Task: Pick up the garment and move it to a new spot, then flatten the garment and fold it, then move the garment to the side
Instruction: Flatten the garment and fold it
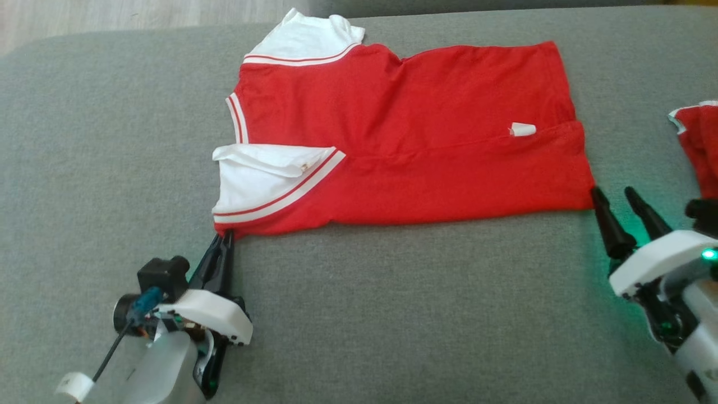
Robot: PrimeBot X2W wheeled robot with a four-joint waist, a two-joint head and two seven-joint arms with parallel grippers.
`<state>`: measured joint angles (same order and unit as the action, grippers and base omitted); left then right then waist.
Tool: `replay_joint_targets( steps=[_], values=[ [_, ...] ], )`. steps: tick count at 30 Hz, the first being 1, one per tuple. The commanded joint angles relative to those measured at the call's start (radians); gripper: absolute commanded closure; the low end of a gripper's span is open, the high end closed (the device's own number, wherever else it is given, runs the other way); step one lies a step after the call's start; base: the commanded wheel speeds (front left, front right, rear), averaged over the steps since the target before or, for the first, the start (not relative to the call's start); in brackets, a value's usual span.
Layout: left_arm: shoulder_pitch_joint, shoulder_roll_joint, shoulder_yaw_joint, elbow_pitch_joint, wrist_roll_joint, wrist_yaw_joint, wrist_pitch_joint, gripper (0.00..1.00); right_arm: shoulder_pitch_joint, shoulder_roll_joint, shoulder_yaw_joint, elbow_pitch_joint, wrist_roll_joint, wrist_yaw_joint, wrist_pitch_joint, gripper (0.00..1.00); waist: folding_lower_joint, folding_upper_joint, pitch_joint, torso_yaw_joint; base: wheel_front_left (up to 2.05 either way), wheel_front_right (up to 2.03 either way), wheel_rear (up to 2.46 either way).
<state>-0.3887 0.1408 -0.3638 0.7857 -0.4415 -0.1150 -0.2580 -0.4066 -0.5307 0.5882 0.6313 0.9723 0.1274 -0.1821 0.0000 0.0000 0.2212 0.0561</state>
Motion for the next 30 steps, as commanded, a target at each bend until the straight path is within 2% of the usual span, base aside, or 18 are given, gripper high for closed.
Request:
replay_joint_targets(
  steps=[1, 5, 6, 7, 8, 9, 12, 17, 25, 30],
  values=[
    [-0.009, 0.034, 0.026, -0.043, 0.019, -0.004, -0.004, 1.00, -0.033, 0.000, 0.013, 0.011, -0.021, 0.003, 0.014, 0.00, 0.0000, 0.0000, 0.004, 0.005, 0.00, 0.00, 0.00],
    [0.005, 0.040, 0.030, -0.087, 0.041, -0.006, -0.004, 1.00, -0.058, 0.034, 0.030, 0.066, -0.053, 0.003, 0.048, 0.00, 0.0000, 0.0000, 0.007, 0.011, 0.00, 0.00, 0.00],
    [0.010, 0.042, 0.031, -0.100, 0.047, -0.006, -0.004, 1.00, -0.065, 0.044, 0.031, 0.085, -0.060, 0.003, 0.058, 0.13, 0.0000, 0.0000, 0.008, 0.012, 0.00, 0.00, 0.00],
    [0.014, 0.044, 0.033, -0.113, 0.053, -0.007, -0.004, 1.00, -0.073, 0.052, 0.030, 0.106, -0.068, 0.003, 0.063, 0.52, 0.0000, 0.0000, 0.009, 0.012, 0.00, 0.00, 0.00],
    [0.019, 0.045, 0.033, -0.124, 0.060, -0.007, -0.004, 1.00, -0.082, 0.061, 0.029, 0.125, -0.078, 0.003, 0.066, 0.80, 0.0000, 0.0000, 0.010, 0.013, 0.00, 0.00, 0.00],
    [0.023, 0.045, 0.034, -0.132, 0.065, -0.007, -0.004, 1.00, -0.088, 0.069, 0.031, 0.141, -0.086, 0.003, 0.072, 1.00, 0.0000, 0.0000, 0.010, 0.014, 0.00, 0.00, 0.00],
    [0.034, 0.044, 0.039, -0.153, 0.075, -0.007, -0.004, 1.00, -0.098, 0.082, 0.035, 0.175, -0.103, 0.003, 0.085, 1.00, 0.0000, 0.0000, 0.004, 0.017, 0.00, 0.00, 0.00],
    [0.063, 0.053, 0.038, -0.176, 0.083, -0.010, -0.004, 1.00, -0.079, 0.054, 0.032, 0.196, -0.142, 0.003, 0.053, 1.00, 0.0000, 0.0000, -0.025, 0.019, 0.00, 0.00, 0.00],
    [0.215, 0.096, 0.027, -0.266, 0.068, -0.012, -0.003, 1.00, 0.047, -0.024, 0.014, 0.110, -0.125, 0.003, 0.047, 1.00, 0.0000, 0.0000, -0.109, -0.001, 0.00, 0.00, 0.00],
    [0.320, 0.116, 0.015, -0.352, 0.060, -0.002, 0.012, 1.00, 0.186, -0.062, -0.026, 0.020, -0.107, 0.003, 0.062, 1.00, 0.0000, 0.0000, -0.139, 0.005, 0.00, 0.00, 0.00]
  ],
)
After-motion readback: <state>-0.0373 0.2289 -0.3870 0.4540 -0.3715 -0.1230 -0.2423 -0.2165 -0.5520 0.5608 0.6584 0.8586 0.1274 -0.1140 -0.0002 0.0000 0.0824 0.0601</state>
